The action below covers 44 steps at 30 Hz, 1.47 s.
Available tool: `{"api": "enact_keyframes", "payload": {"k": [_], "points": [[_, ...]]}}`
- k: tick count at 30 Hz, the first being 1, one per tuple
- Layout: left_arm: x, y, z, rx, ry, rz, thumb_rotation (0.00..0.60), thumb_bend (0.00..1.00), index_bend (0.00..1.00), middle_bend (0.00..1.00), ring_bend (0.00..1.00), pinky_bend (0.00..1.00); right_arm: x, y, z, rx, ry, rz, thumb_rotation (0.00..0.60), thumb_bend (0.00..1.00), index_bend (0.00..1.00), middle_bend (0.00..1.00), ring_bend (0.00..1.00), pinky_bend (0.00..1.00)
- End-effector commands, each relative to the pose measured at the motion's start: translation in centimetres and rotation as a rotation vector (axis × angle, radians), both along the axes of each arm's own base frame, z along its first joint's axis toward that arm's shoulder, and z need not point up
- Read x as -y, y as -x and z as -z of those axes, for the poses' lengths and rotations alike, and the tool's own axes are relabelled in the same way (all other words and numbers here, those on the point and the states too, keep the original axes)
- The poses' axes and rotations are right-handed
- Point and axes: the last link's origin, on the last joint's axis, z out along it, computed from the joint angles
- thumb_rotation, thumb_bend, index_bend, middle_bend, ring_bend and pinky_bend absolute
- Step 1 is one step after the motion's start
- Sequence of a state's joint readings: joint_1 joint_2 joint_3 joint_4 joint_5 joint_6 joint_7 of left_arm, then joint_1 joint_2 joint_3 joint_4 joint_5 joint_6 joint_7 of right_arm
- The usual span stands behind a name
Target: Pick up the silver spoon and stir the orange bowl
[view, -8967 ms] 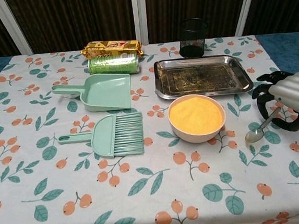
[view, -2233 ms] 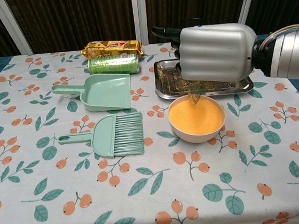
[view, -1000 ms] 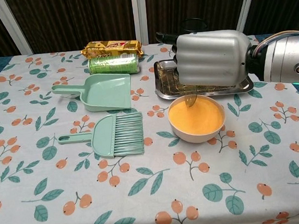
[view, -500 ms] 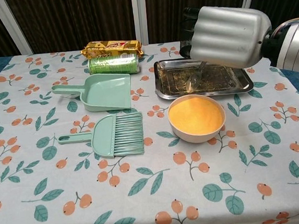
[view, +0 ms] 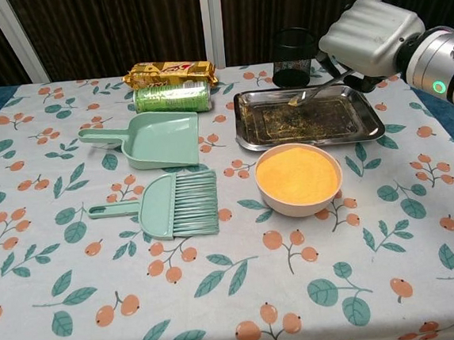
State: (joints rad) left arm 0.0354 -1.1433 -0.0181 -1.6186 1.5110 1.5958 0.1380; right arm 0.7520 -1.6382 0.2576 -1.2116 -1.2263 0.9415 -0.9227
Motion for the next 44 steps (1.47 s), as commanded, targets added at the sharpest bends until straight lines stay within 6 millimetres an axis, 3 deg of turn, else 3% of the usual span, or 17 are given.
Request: {"api": "enact_keyframes", "payload": {"k": [1,3,5,8,14,17,20,27,31,39,44], "points": [[0.2,0.0,-0.1,-0.002,-0.003,-0.005,0.6,0.0,0.15,0.16,0.09,0.08,1.6,0.7,2.3,0.13,-0.024,0.182,0.6,0.36,0.61,0.48,0.38,0.23],[0.3,-0.1,-0.2,-0.005,-0.005,-0.008,0.6,0.0,0.15,0.16,0.09,0.08,2.2,1.2,3.0,0.163,-0.024,0.248,0.6,0.29,0.51,0.42,0.32,0.22],[0.4,-0.1,-0.2,-0.007,-0.004,-0.011,0.6,0.0,0.15,0.16,0.09,0.08,2.6,1.5,3.5,0.191,-0.024,0.297,0.6,0.14,0.4,0.36,0.26,0.21],[0.5,-0.1,-0.3,-0.01,-0.005,-0.013,0.6,0.0,0.15,0.16,0.09,0.08,3.1,1.8,4.0,0.244,-0.027,0.372,0.6,0.02,0.31,0.31,0.22,0.2],[0.6,-0.1,-0.4,-0.01,-0.007,-0.017,0.6,0.0,0.15,0.16,0.09,0.08,3.4,2.1,3.4,0.285,-0.029,0.421,0.6,0.0,0.17,0.24,0.16,0.19],[0.3,-0.1,-0.3,-0.009,-0.005,-0.011,0.6,0.0,0.15,0.16,0.09,0.08,3.2,1.6,1.8,0.353,-0.028,0.4,0.6,0.0,0.16,0.24,0.16,0.19],[-0.1,-0.2,-0.3,-0.008,-0.005,-0.003,0.6,0.0,0.15,0.16,0.09,0.08,2.1,1.8,-1.1,0.402,-0.019,0.347,0.6,0.0,0.16,0.26,0.17,0.21],[-1.0,-0.4,-0.1,-0.005,0.002,0.02,0.6,0.0,0.15,0.16,0.09,0.08,-4.4,5.5,-8.5,0.503,-0.028,0.319,0.6,0.16,0.22,0.29,0.19,0.27],[-1.6,-0.7,0.1,-0.006,0.009,0.034,0.6,0.0,0.15,0.16,0.09,0.08,-9.5,8.3,-12.2,0.595,-0.001,0.329,0.6,0.23,0.23,0.29,0.19,0.28],[-2.5,-1.3,0.7,-0.008,0.026,0.056,0.6,0.0,0.15,0.16,0.09,0.08,-18.8,13.7,-17.0,0.715,0.151,0.325,0.6,0.24,0.27,0.29,0.17,0.23],[-2.8,-1.7,0.9,-0.007,0.029,0.072,0.6,0.0,0.15,0.16,0.09,0.08,-22.6,15.2,-18.2,0.763,0.22,0.347,0.6,0.24,0.27,0.27,0.14,0.2]]}}
